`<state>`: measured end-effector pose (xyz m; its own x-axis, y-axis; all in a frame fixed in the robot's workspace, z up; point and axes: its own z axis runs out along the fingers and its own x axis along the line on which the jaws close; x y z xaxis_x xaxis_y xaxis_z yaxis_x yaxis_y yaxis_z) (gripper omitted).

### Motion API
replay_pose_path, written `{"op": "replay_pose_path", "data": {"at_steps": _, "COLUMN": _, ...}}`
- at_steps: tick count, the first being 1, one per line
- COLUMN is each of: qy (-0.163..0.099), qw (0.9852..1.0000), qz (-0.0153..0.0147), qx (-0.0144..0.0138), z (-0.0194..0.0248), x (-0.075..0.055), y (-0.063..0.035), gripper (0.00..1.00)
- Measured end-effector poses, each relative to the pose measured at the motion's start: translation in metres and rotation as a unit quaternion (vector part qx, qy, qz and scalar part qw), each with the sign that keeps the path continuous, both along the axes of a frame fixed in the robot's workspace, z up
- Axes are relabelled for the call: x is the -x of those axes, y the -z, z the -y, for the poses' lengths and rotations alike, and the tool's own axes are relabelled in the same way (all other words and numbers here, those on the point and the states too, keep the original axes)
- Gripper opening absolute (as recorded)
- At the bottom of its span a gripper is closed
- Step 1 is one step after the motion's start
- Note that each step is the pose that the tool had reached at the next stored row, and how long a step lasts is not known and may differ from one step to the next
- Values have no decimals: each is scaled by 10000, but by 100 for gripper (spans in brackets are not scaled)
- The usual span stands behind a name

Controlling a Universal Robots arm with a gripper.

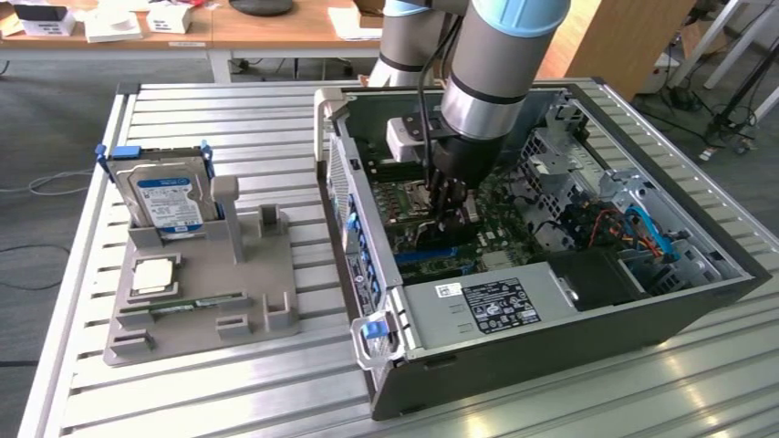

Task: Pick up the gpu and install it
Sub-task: 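Insert the gpu into the slot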

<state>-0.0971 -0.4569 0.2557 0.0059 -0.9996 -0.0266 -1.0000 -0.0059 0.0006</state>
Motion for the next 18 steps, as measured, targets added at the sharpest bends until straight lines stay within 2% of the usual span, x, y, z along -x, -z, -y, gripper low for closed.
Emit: {"op": "replay_pose_path", "data": {"at_steps": 18, "qy": 1, "qw": 10000, "qz": 0, "qx": 0, "z": 0, "x": 0, "y": 17, "gripper": 27}}
